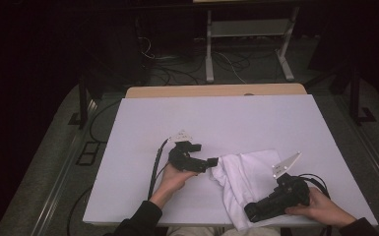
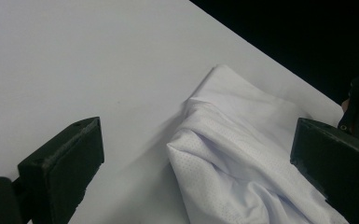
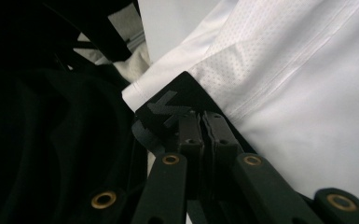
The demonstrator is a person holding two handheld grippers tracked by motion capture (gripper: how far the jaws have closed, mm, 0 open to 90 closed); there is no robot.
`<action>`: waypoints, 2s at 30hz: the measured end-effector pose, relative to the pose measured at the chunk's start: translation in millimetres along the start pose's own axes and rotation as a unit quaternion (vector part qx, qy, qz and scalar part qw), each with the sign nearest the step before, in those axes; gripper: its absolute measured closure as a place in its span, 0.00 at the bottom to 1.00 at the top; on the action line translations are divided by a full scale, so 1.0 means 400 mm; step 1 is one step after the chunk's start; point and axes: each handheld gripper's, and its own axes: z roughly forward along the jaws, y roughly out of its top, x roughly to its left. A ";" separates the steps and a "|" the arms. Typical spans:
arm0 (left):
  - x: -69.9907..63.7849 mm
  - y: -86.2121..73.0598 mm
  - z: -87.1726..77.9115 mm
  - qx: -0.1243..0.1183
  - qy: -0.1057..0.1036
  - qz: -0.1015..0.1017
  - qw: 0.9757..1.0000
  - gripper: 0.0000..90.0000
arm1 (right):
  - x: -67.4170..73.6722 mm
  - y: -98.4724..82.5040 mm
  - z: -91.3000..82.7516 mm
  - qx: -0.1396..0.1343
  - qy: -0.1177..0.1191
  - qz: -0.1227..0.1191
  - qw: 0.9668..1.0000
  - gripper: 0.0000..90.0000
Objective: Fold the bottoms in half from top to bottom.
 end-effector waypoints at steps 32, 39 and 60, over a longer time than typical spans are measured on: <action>-0.003 0.002 0.020 0.001 -0.001 -0.012 1.000 0.01 | 0.036 0.039 -0.057 -0.029 -0.026 -0.040 0.998 0.65; -0.005 0.002 0.025 0.003 -0.002 -0.014 1.000 0.01 | 0.031 0.063 -0.076 -0.040 -0.042 -0.041 0.997 0.49; 0.000 0.003 0.073 0.015 -0.010 -0.042 0.999 0.01 | -0.067 0.081 -0.142 -0.086 -0.091 0.011 0.992 0.07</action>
